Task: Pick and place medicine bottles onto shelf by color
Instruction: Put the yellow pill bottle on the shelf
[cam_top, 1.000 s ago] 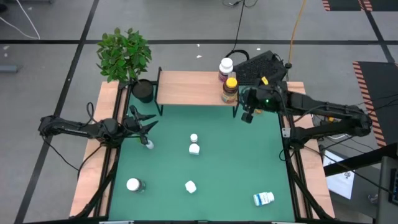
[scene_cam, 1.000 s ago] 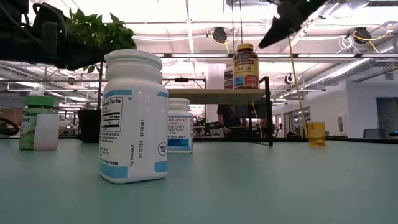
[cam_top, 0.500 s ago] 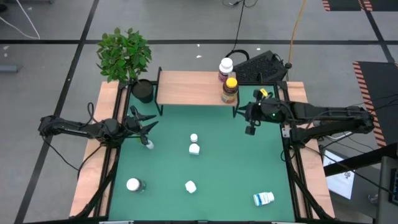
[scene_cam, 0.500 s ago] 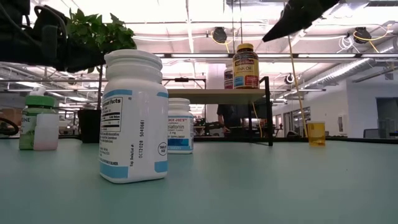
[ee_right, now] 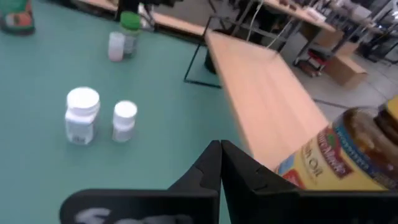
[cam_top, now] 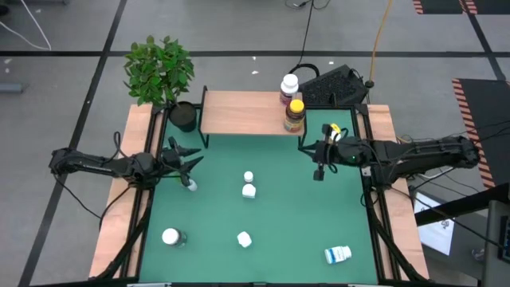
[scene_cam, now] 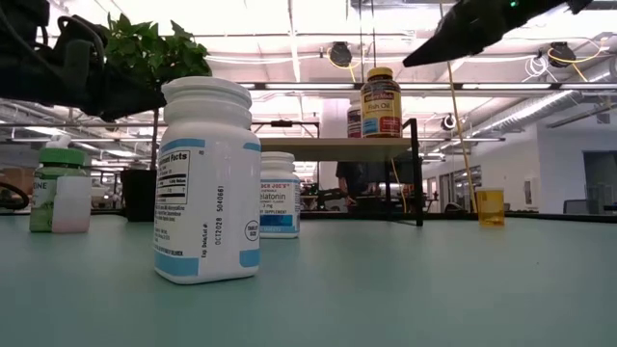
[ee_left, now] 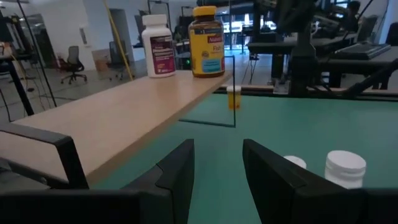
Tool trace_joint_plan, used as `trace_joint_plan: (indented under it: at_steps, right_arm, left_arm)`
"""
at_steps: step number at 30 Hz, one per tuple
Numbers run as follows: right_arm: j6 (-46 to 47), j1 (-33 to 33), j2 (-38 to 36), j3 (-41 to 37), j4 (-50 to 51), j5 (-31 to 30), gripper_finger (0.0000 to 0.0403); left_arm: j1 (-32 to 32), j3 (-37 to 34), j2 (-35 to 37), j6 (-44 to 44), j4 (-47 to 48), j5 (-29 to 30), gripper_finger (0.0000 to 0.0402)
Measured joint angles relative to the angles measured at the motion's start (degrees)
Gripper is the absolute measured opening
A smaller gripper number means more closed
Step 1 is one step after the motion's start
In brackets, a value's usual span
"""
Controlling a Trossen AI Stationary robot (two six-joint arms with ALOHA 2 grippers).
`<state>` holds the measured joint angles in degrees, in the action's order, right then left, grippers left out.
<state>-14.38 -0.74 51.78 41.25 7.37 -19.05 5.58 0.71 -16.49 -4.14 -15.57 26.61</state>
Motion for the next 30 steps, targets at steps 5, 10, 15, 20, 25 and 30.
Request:
trace_joint_plan:
  at_steps: [5, 10, 15, 20, 25, 30]
  right_arm:
    - [-4.5, 5.2, 2.0, -0.5, -2.0, 1.2, 0.0]
    - [-7.1, 11.0, 3.2, -0.5, -3.7, 1.2, 0.0]
    - [-8.6, 16.5, 3.4, -0.5, -3.8, 4.0, 0.0]
    - [-9.4, 21.3, 5.6, -0.5, -4.8, 10.8, 0.0]
    - [-11.8, 23.6, 8.7, -0.5, -6.9, 11.9, 0.0]
    - [-13.6, 24.9, 11.3, -0.5, -9.5, 11.9, 0.0]
  left_arm:
    - [0.0, 0.0, 0.0, -0.8, -1.4, 0.3, 0.014]
    - [0.0, 0.0, 0.0, -1.9, -2.7, 0.4, 0.0141]
    - [0.0, 0.0, 0.0, -2.2, -2.7, 0.5, 0.014]
    - [0.0, 0.0, 0.0, -2.6, -4.7, 0.5, 0.014]
    - [0.0, 0.0, 0.0, -3.6, -5.8, 0.5, 0.014]
    - [0.0, 0.0, 0.0, -5.3, -6.5, 0.5, 0.014]
